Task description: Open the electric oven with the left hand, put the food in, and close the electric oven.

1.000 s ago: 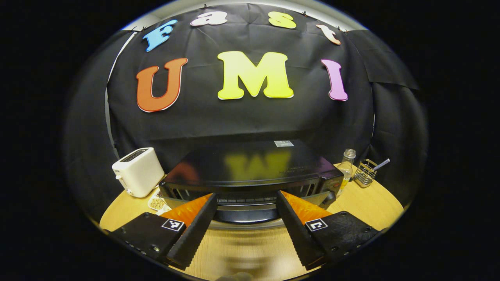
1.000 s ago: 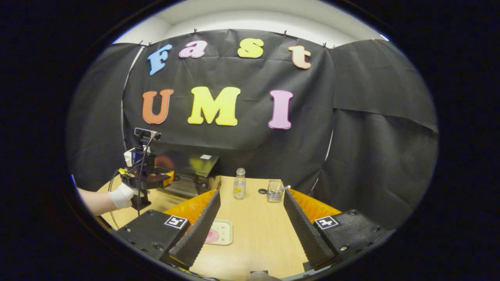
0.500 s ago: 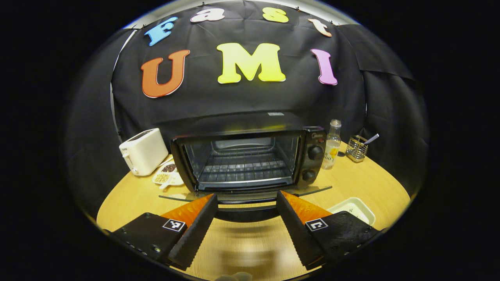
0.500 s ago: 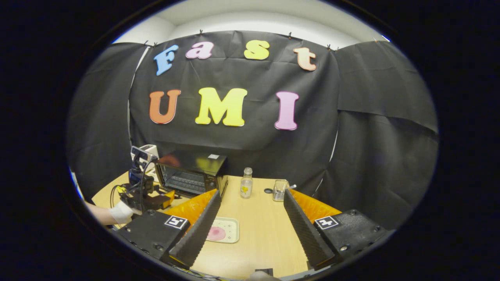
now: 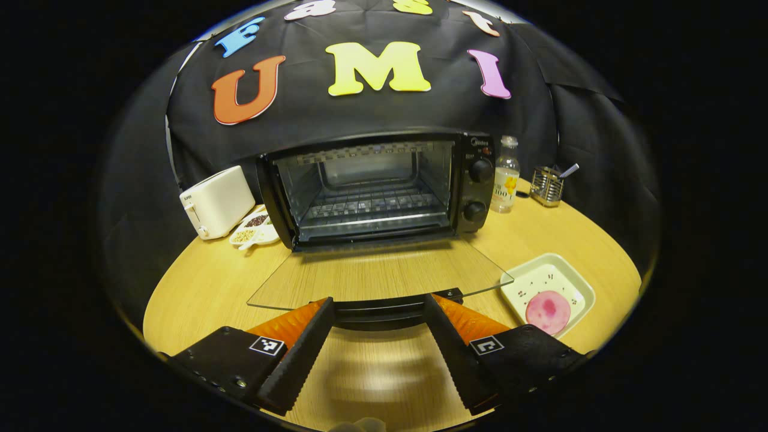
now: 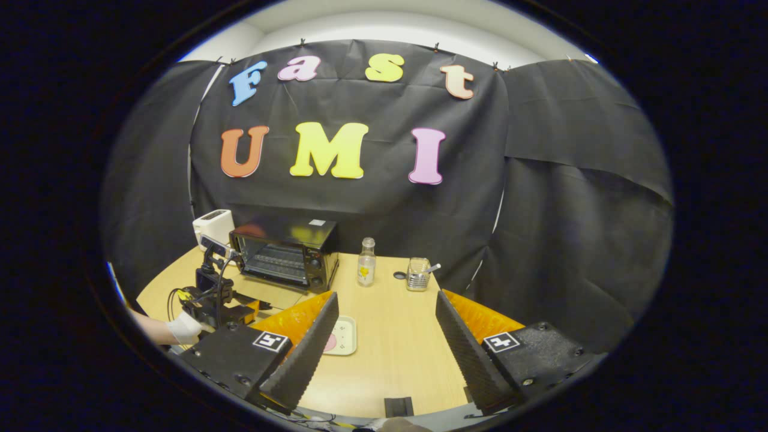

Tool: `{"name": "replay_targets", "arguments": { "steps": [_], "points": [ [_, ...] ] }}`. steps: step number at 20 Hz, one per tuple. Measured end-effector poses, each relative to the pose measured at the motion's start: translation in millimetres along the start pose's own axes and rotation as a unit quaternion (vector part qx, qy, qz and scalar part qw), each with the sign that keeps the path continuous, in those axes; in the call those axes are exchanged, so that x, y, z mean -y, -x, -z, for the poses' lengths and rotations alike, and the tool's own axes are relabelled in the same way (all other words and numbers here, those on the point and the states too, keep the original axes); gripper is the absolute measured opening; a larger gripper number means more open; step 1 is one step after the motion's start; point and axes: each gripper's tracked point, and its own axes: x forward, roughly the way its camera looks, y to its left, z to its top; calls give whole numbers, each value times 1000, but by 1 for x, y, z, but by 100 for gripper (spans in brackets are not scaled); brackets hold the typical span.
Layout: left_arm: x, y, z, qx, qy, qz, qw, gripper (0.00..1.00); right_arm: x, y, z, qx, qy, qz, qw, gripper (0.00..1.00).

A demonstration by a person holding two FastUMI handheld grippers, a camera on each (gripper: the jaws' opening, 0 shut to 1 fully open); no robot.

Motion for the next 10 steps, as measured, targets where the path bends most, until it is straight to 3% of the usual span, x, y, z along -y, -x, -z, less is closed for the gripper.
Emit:
{"name": "replay_targets", "arguments": {
  "steps": [4, 10],
  "points": [
    [2, -7, 20, -31, 5, 1, 1000, 97, 7, -9, 22, -25, -3, -3, 1000, 100],
    [-2, -2, 12, -13, 7, -14, 1000, 98, 8, -49, 43, -63, -17, -37, 997, 100]
  ]
}}
